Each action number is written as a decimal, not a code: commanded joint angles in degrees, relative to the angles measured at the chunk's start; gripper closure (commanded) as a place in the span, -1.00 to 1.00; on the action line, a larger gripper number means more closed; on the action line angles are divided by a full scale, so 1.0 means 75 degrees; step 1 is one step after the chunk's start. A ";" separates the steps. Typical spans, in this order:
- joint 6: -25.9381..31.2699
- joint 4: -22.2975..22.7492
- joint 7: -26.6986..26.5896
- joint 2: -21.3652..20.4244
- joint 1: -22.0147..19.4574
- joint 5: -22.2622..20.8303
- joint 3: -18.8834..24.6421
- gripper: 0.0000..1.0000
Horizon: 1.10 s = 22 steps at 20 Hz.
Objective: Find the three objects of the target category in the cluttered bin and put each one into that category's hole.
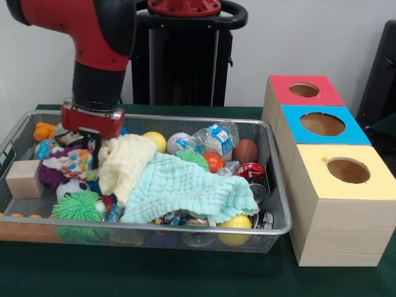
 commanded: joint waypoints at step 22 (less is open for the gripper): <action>0.0560 -0.0568 -0.1092 0.0704 -0.2442 -0.1599 0.2796 1.00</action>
